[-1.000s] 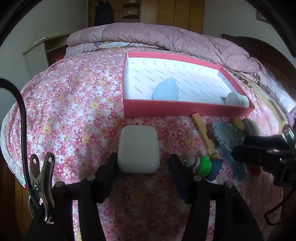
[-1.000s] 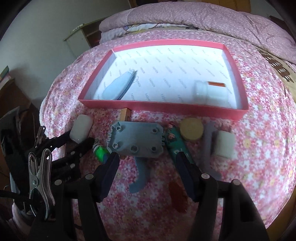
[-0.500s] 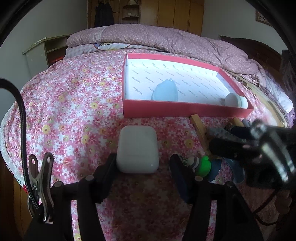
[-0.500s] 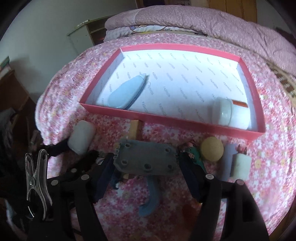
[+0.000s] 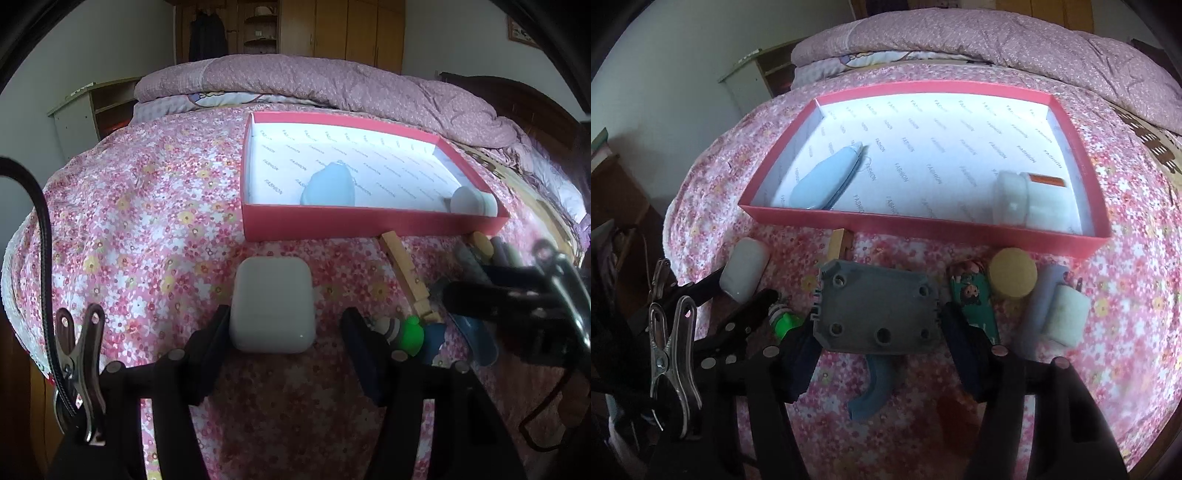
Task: Organize rigid objects
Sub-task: 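Grasp grey perforated plate with right tool while left tool holds white case, then lower white case into tray with left tool while right tool releases grey plate inside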
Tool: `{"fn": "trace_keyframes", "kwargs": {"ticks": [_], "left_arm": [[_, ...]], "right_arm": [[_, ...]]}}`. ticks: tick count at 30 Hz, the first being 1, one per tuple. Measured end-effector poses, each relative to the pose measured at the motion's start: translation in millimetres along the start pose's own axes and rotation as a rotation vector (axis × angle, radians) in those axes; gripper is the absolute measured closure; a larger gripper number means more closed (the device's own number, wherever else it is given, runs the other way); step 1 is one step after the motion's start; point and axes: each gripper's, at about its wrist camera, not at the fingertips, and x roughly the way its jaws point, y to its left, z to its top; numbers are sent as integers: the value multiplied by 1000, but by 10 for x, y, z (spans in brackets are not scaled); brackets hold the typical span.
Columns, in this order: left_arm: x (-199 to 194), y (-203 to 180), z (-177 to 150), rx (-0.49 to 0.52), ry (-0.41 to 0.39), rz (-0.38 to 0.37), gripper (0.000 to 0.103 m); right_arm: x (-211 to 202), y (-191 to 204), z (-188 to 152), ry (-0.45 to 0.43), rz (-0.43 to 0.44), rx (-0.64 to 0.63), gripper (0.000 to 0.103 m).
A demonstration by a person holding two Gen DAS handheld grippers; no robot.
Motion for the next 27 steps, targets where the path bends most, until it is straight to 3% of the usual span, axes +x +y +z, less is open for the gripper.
{"fn": "trace_keyframes", "kwargs": {"ticks": [1,2,17,27], "left_arm": [[-5,5,2,-6,-2,2,56],[-8,31,15,-17,1,-3,57],[-235,16,104,-57,-14,-73,57],[-321,-95,374,-30,-54,-64,57]], "right_arm": [[-22,-7,-5,-7,-1,1,39],[-52,-22,-14,-14,4,3,39],[-264,-182,-96,-64,79,48,39],[-470,-158,31,-108,114,10,39]]}}
